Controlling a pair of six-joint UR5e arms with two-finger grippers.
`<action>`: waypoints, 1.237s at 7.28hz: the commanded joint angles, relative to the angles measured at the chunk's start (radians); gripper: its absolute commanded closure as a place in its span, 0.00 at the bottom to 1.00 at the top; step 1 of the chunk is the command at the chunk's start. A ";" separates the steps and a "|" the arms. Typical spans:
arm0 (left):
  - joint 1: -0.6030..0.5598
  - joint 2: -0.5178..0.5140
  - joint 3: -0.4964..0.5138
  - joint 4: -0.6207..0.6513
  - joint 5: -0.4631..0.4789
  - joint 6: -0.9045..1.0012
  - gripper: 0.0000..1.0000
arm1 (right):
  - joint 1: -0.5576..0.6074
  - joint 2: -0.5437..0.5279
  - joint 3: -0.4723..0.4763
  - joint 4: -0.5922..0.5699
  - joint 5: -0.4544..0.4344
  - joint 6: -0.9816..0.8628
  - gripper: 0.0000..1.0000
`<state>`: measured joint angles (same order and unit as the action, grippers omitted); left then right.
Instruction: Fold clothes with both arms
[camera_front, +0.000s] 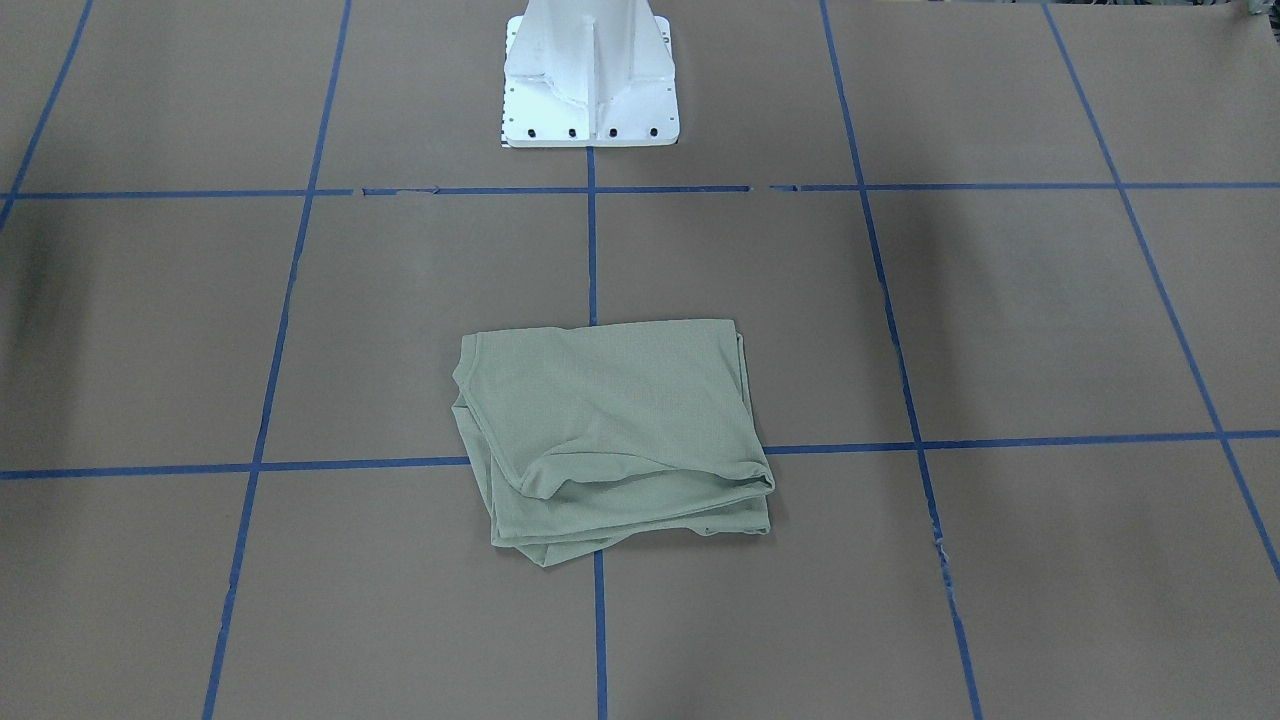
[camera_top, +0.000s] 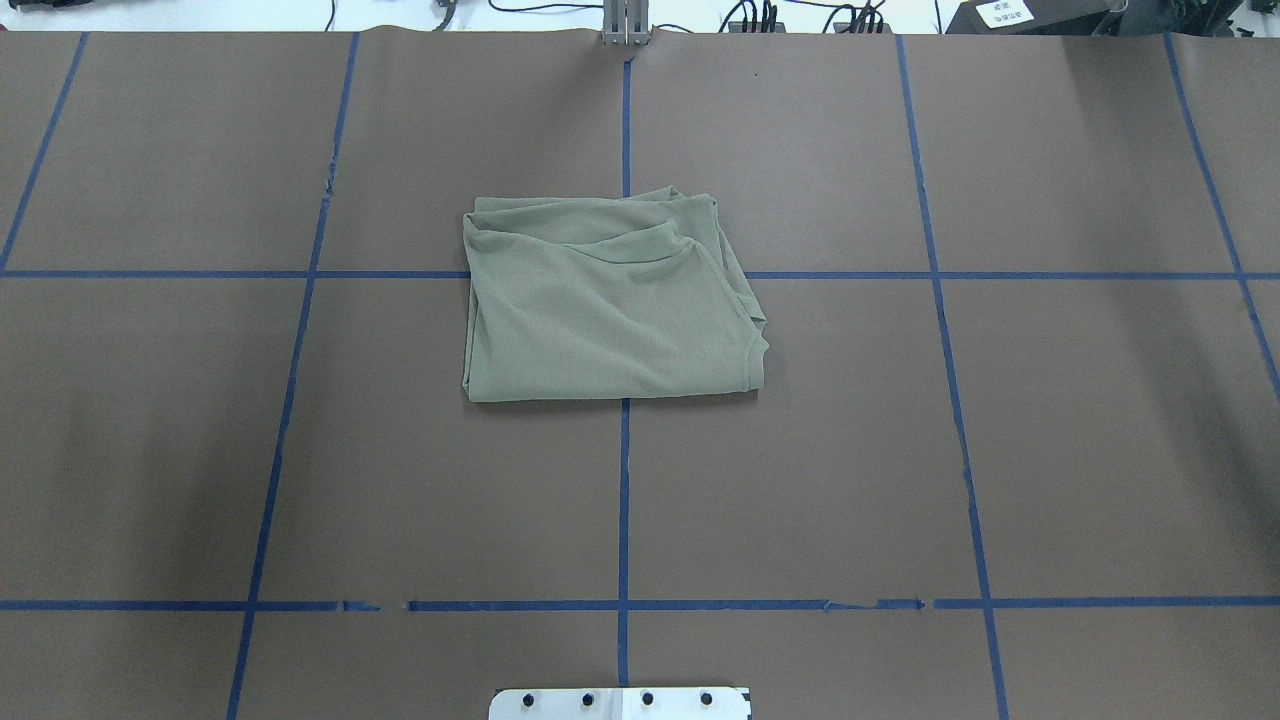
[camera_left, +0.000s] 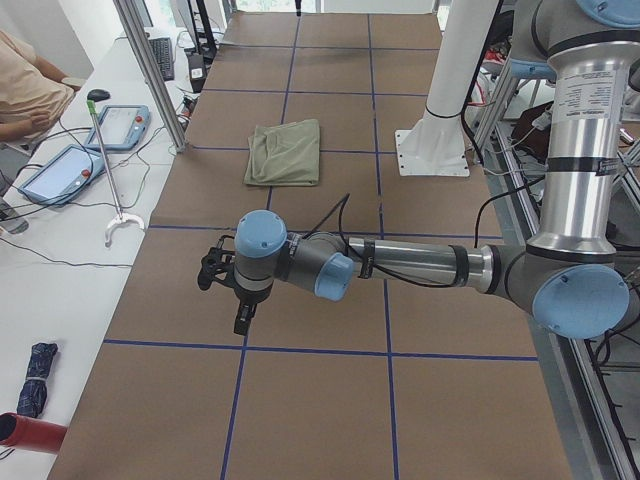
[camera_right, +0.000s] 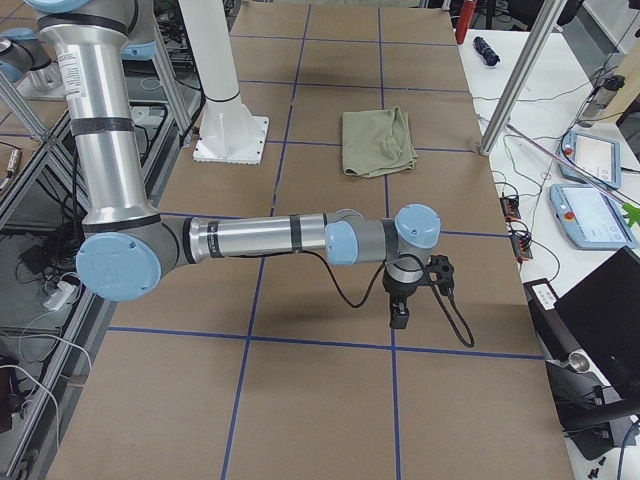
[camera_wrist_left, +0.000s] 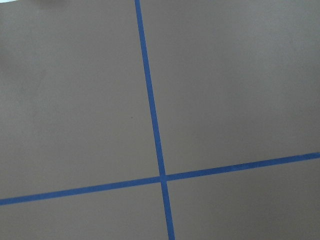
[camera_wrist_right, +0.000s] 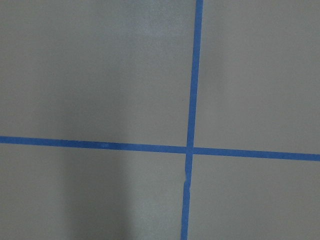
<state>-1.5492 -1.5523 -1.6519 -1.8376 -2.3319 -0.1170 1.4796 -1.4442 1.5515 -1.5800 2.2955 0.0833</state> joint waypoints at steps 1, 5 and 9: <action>0.004 0.069 -0.031 0.073 -0.003 0.051 0.00 | 0.001 -0.015 0.006 -0.003 0.010 -0.003 0.00; 0.004 0.078 -0.116 0.249 -0.018 0.054 0.00 | -0.001 -0.015 0.004 -0.005 0.002 -0.004 0.00; 0.004 0.123 -0.120 0.291 -0.072 0.057 0.00 | -0.004 -0.016 0.004 -0.002 0.009 -0.004 0.00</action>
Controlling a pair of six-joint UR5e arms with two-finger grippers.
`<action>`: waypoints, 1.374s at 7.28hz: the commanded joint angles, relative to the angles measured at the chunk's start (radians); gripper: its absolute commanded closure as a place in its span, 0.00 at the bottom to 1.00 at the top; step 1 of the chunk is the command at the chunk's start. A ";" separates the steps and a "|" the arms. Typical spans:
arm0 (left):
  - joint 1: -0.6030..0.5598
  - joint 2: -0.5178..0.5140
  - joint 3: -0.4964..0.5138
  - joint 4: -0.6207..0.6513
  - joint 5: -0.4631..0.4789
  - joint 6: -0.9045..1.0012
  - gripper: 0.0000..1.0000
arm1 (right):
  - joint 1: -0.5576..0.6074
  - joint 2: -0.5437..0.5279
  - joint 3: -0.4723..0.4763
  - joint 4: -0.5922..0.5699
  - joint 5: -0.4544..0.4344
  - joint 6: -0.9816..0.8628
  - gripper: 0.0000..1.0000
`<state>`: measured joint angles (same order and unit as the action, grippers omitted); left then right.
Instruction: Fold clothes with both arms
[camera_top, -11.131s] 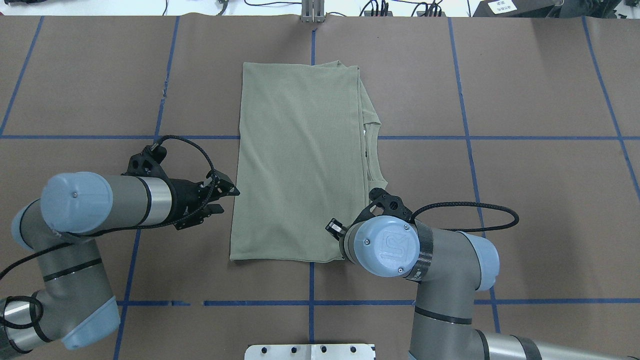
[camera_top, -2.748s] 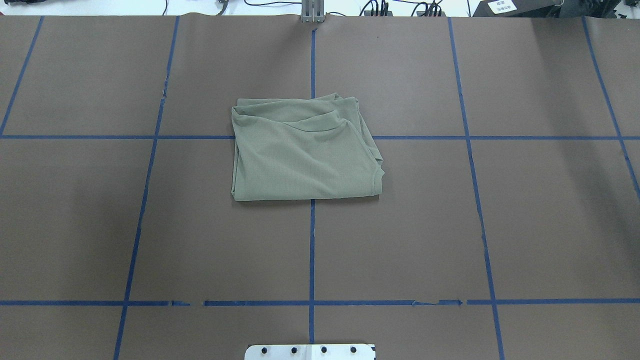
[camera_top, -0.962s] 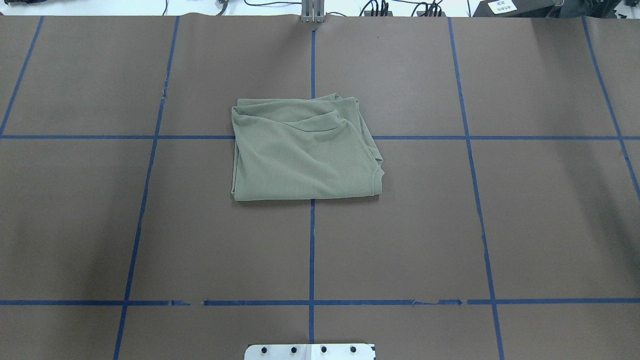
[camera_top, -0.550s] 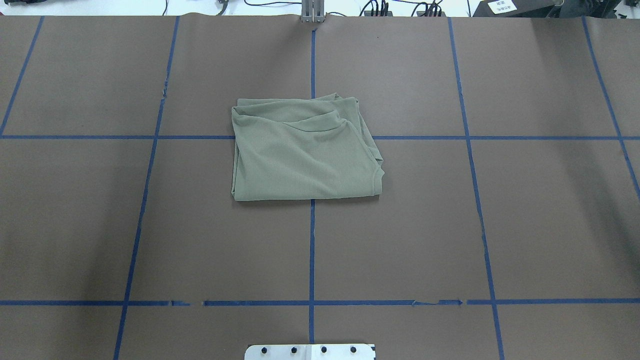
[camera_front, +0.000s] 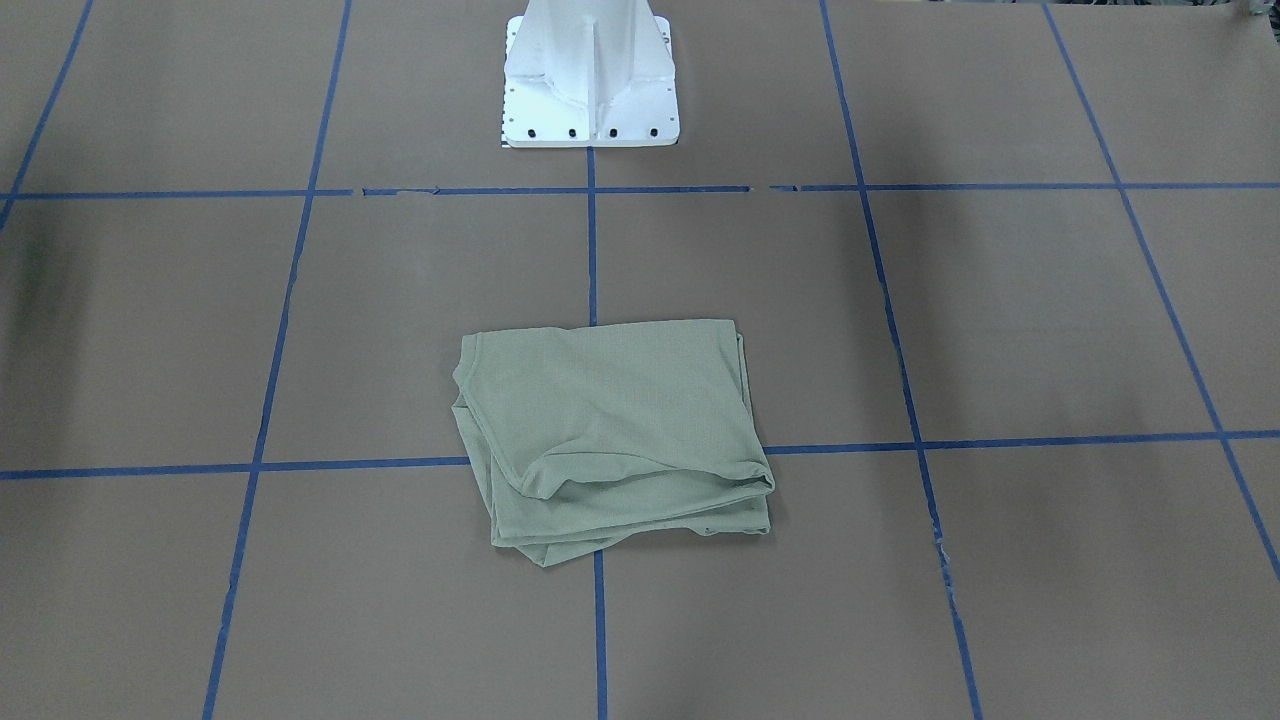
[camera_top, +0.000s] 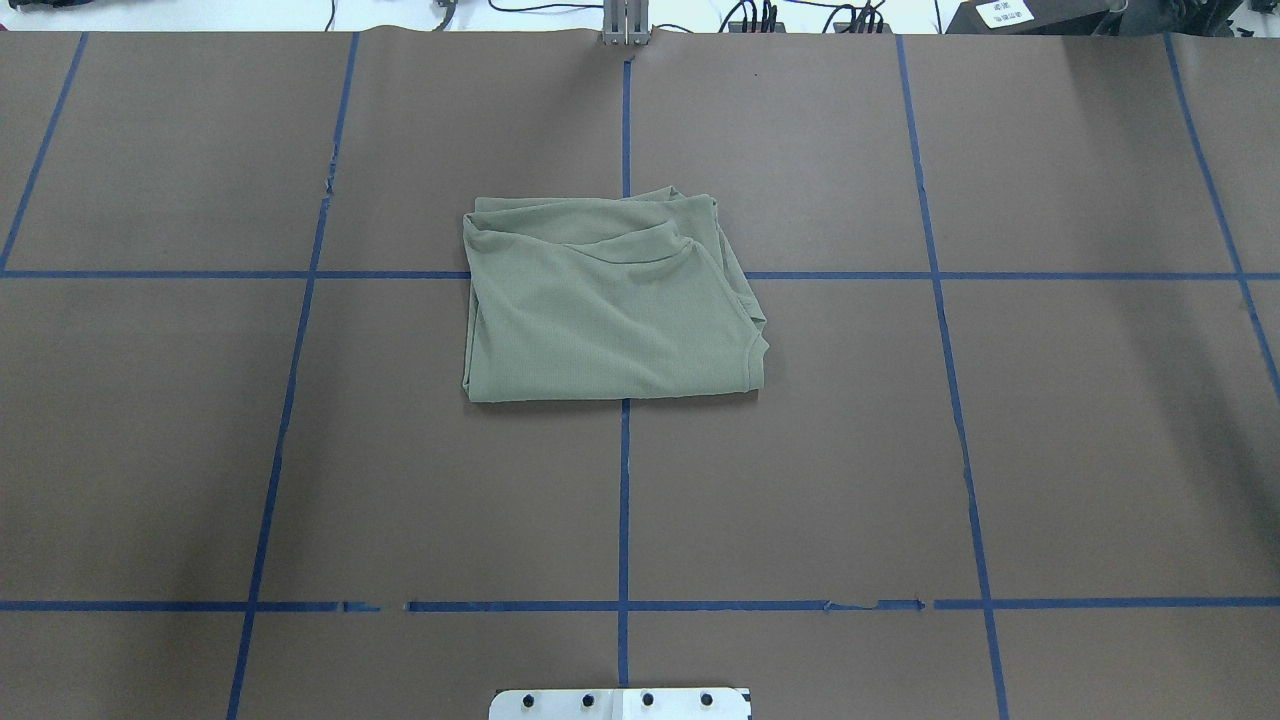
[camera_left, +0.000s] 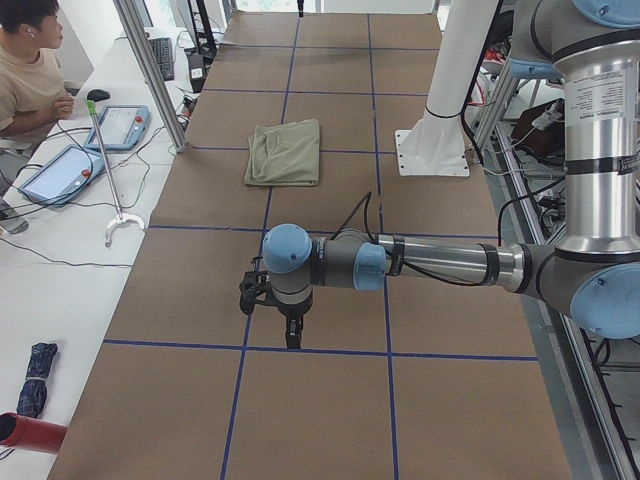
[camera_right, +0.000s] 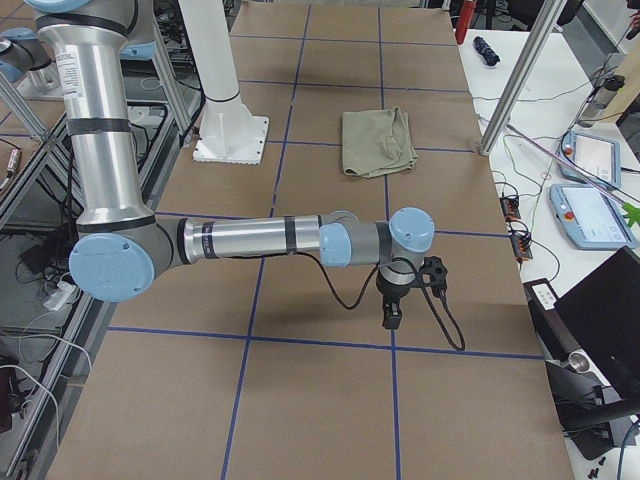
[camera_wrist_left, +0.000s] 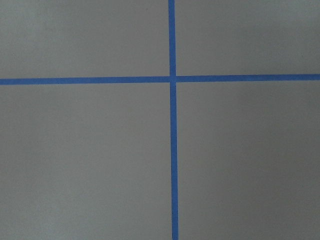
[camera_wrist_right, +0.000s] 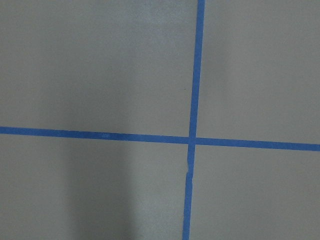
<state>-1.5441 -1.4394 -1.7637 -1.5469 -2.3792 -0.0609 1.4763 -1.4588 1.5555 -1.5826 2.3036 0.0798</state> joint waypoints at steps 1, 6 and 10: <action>-0.002 0.014 -0.010 -0.002 -0.040 0.001 0.00 | -0.001 -0.002 -0.003 0.001 0.000 0.000 0.00; 0.010 0.007 -0.025 0.008 -0.049 0.000 0.00 | -0.002 -0.005 -0.003 0.009 0.011 0.008 0.00; 0.018 0.016 -0.022 0.008 -0.049 0.000 0.00 | -0.002 -0.015 -0.006 0.010 0.010 0.008 0.00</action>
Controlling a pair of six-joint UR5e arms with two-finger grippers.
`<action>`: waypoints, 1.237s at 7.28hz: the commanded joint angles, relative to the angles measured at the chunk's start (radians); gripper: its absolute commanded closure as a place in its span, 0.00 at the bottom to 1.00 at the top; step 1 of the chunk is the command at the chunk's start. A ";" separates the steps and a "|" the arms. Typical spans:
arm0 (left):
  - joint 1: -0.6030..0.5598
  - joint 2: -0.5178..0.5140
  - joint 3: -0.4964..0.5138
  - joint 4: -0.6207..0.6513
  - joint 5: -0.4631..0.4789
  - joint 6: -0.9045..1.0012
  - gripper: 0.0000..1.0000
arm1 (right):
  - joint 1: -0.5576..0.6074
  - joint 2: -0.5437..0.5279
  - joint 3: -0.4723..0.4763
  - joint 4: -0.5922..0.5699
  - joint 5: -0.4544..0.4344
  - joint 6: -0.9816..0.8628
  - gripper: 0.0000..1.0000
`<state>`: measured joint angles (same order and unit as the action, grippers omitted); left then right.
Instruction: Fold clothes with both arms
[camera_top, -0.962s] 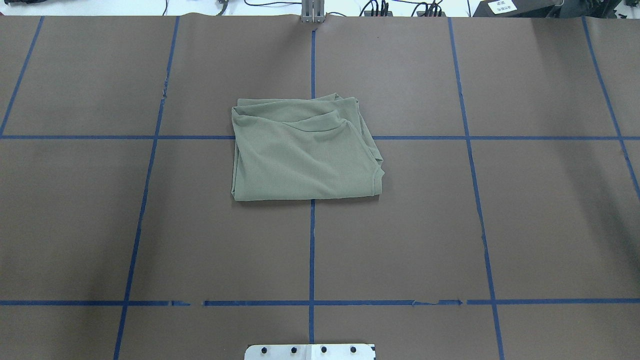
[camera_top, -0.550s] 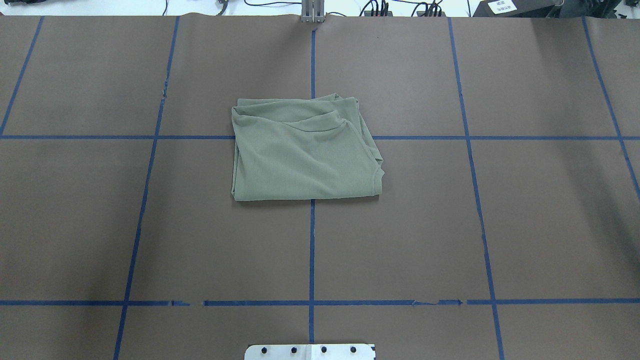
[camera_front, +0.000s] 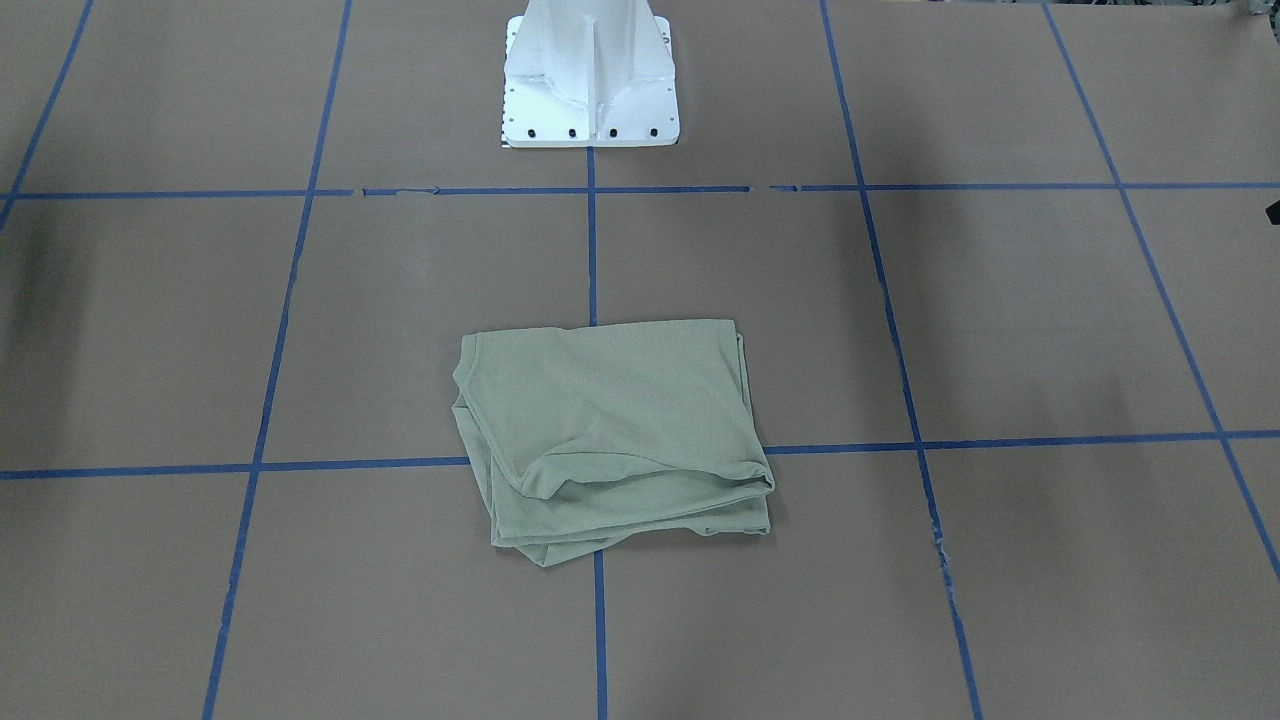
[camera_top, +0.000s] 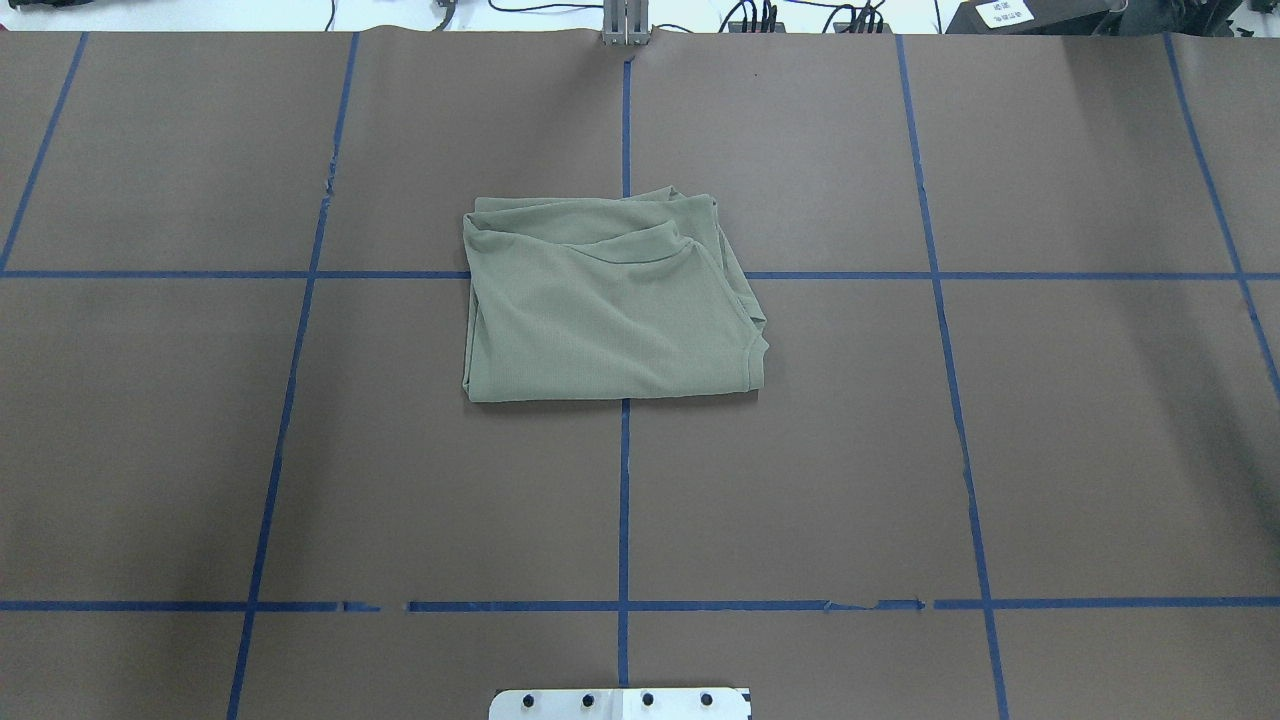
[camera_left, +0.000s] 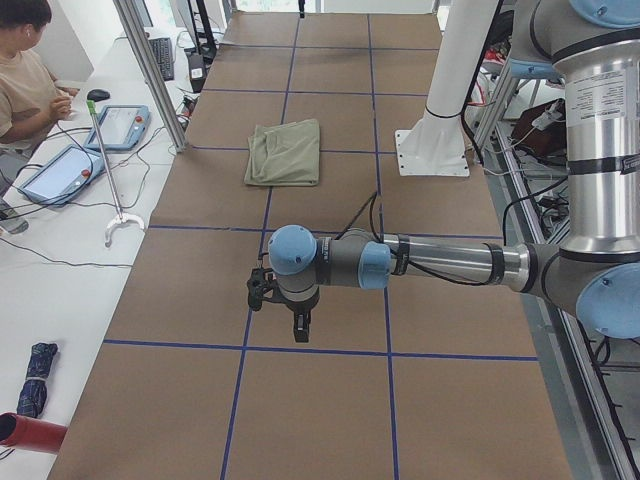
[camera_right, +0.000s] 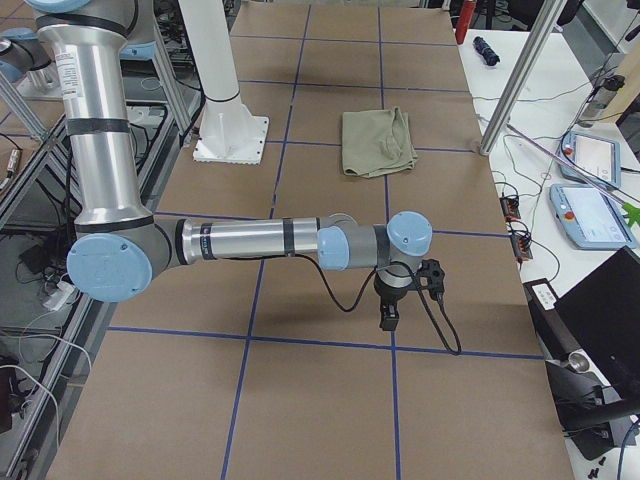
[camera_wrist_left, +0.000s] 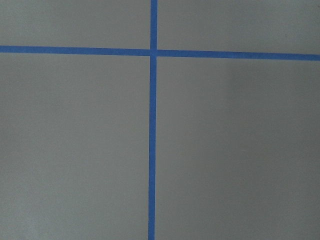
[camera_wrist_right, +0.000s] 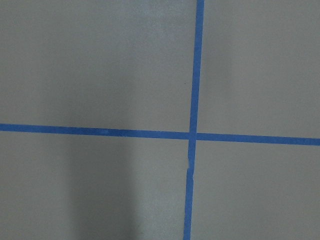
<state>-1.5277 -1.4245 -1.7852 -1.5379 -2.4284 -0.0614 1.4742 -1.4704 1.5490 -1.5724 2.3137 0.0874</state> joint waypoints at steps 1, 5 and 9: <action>0.001 0.001 -0.002 0.001 0.000 -0.001 0.00 | 0.000 -0.004 0.002 0.000 0.000 0.000 0.00; 0.000 -0.002 0.012 0.002 0.005 -0.003 0.00 | 0.000 -0.004 0.002 0.000 0.001 0.002 0.00; 0.000 0.013 0.015 0.004 0.009 -0.006 0.00 | 0.000 -0.004 0.000 0.000 0.001 0.003 0.00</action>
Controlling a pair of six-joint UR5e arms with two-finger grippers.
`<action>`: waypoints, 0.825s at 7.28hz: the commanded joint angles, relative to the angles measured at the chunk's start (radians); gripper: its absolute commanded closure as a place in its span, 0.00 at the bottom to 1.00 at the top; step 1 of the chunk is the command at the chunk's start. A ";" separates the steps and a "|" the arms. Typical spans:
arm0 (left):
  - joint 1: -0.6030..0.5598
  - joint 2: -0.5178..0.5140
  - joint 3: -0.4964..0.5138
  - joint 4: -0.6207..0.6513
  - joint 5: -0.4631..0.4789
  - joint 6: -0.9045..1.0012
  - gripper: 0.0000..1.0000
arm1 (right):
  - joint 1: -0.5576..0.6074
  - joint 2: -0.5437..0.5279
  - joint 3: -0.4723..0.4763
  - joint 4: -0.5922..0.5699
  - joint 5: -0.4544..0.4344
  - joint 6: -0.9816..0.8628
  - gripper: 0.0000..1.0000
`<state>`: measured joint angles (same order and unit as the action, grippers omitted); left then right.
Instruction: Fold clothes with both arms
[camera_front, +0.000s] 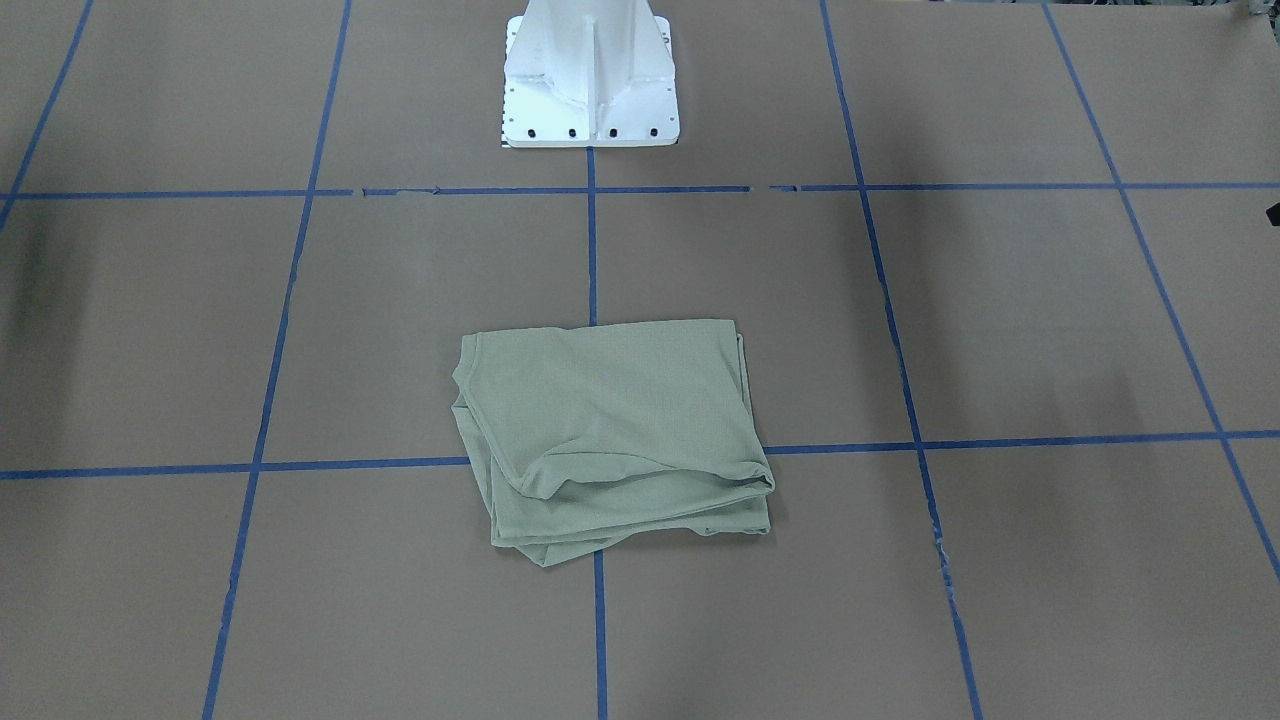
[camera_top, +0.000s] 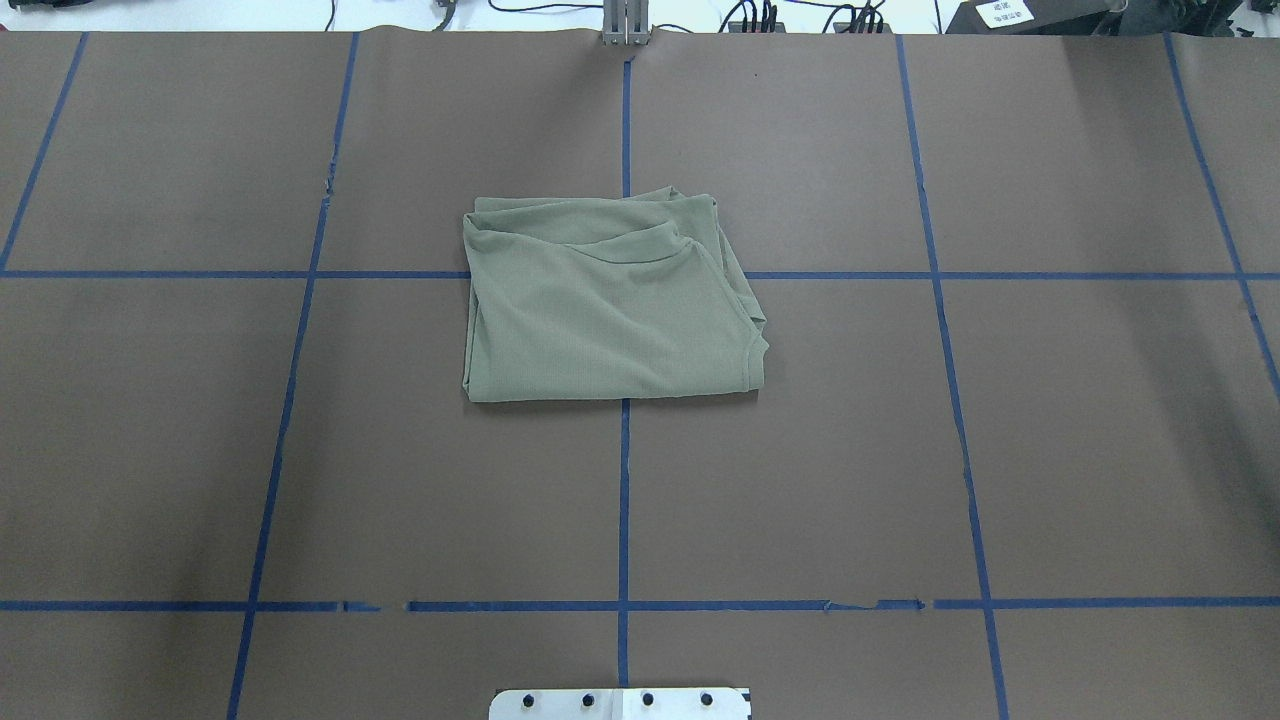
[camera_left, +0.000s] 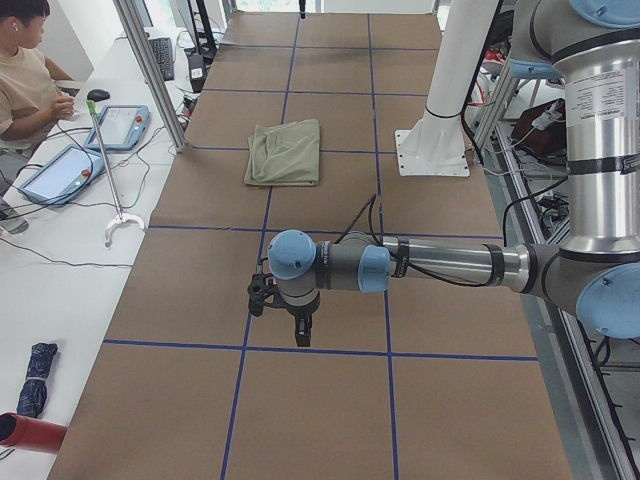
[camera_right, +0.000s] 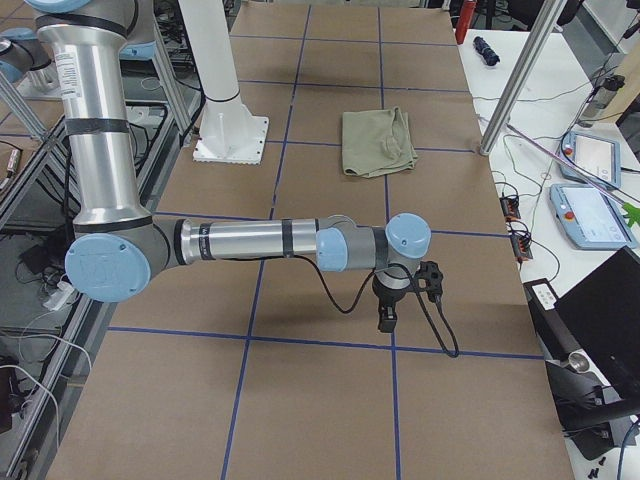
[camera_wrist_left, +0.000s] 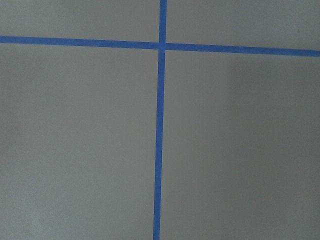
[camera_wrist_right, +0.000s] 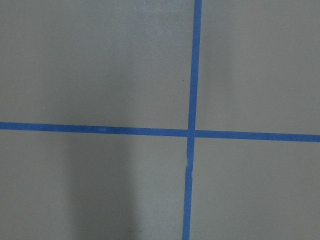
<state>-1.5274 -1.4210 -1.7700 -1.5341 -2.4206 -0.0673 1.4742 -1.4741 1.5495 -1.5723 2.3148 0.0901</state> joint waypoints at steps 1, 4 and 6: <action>0.000 0.025 -0.002 0.002 0.005 0.000 0.00 | 0.000 -0.002 0.000 0.000 0.000 0.000 0.00; 0.000 0.025 -0.009 0.043 0.040 0.001 0.00 | 0.000 -0.009 0.004 0.000 0.000 -0.001 0.00; 0.000 0.030 -0.009 0.043 0.041 0.003 0.00 | 0.000 -0.011 0.006 0.000 0.001 -0.001 0.00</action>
